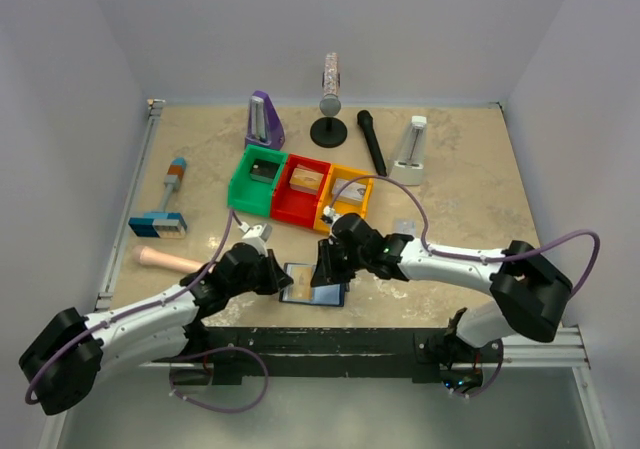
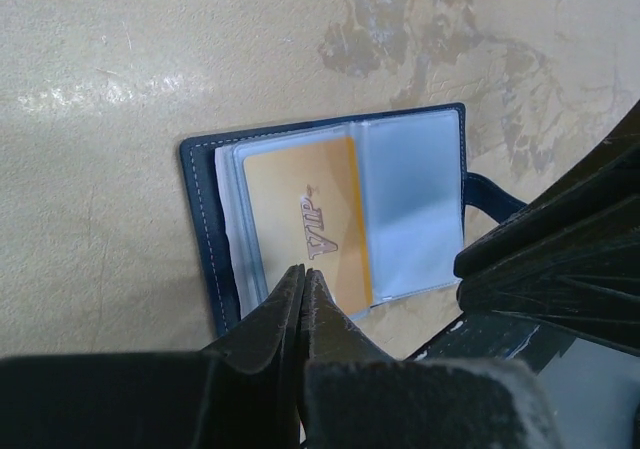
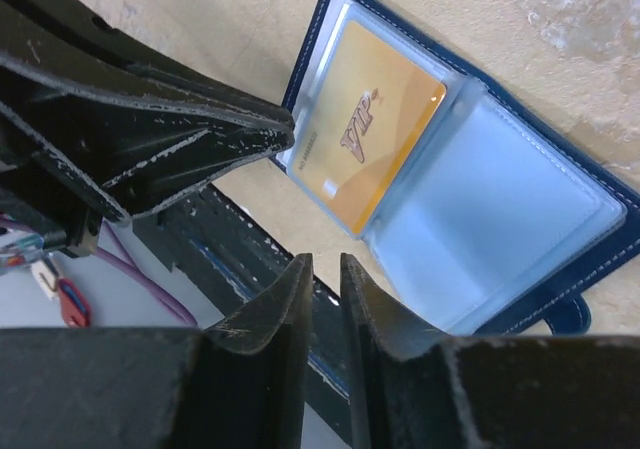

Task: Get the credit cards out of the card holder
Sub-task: Remove the credit card from the card holder.

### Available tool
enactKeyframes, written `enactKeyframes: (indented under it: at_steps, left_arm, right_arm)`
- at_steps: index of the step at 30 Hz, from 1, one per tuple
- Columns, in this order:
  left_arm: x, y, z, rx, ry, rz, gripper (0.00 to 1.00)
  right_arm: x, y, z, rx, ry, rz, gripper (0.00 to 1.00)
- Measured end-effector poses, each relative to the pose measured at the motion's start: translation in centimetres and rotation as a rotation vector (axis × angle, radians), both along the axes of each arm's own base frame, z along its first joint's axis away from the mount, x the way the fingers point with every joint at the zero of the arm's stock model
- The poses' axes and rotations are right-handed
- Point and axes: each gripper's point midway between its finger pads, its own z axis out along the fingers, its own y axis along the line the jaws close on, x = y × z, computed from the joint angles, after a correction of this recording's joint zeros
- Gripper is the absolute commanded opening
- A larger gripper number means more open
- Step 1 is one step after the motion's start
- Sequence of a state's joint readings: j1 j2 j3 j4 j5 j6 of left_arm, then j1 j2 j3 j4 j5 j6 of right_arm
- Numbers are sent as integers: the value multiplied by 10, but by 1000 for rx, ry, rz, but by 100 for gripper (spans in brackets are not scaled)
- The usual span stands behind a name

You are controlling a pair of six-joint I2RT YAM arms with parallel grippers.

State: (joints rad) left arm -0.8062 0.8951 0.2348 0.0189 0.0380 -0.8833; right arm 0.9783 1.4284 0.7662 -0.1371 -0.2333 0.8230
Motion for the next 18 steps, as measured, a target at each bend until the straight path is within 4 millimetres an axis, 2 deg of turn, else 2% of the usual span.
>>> enactKeyframes:
  at_steps: [7,13,18]
  left_arm:
    - [1,0,-6,7,21,12,0]
    - [2,1,-9,21,24,22,0]
    - [2,5,-14,45,34,35,0]
  right_arm:
    - [9,13,-12,56,65,-33,35]
    - [11,14,-27,59,113,-60,36]
    - [12,15,-31,65,134,-66,36]
